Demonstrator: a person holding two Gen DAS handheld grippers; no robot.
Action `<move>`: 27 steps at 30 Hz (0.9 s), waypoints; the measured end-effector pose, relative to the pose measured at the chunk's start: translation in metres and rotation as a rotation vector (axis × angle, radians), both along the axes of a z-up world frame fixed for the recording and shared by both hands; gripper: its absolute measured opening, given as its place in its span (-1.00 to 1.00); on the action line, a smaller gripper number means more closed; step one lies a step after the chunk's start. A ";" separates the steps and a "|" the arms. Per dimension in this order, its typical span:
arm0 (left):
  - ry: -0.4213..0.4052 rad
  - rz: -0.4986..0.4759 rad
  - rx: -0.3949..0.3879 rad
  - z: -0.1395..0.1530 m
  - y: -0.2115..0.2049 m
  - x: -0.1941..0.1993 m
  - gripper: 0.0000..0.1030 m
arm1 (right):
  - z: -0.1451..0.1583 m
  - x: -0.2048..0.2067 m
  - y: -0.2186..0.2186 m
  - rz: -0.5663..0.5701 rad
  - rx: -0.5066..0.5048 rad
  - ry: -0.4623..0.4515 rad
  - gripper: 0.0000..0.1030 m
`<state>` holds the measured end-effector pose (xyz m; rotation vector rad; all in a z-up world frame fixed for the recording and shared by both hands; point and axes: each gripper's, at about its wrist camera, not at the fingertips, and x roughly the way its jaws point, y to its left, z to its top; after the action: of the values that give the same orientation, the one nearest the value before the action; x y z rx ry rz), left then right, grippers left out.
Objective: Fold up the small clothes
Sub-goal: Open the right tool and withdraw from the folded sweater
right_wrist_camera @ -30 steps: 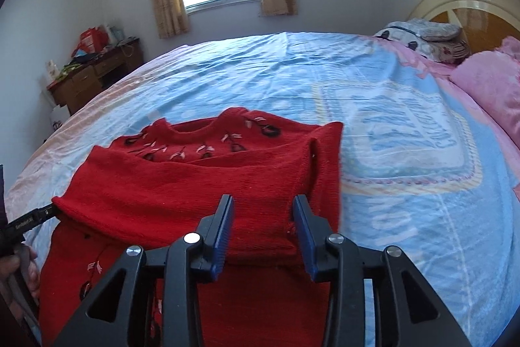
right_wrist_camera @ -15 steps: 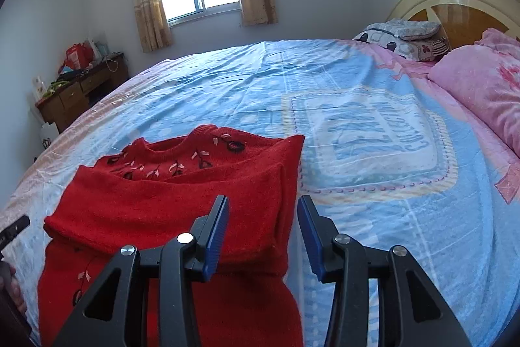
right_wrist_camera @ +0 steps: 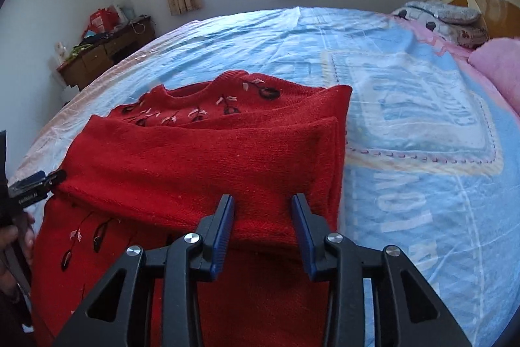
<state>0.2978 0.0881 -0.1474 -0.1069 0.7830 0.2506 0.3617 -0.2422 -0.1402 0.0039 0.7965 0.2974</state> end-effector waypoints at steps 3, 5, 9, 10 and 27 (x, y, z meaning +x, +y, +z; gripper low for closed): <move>0.002 -0.006 0.004 0.000 -0.003 -0.001 1.00 | -0.002 -0.001 0.006 -0.003 -0.040 -0.013 -0.27; 0.001 -0.006 0.004 -0.001 -0.004 -0.002 1.00 | -0.003 -0.003 0.008 -0.012 -0.055 -0.019 -0.26; -0.001 -0.011 0.009 -0.002 -0.006 -0.001 1.00 | -0.003 -0.003 -0.001 -0.012 0.007 -0.017 -0.24; -0.001 -0.013 0.010 -0.002 -0.007 -0.001 1.00 | -0.003 -0.002 -0.005 -0.012 0.037 -0.014 -0.24; -0.040 -0.118 0.011 0.008 -0.026 -0.041 1.00 | -0.002 -0.057 0.008 0.037 -0.009 -0.037 0.11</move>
<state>0.2571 0.0620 -0.1391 -0.0547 0.7455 0.1411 0.3046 -0.2340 -0.1418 -0.0247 0.7615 0.3277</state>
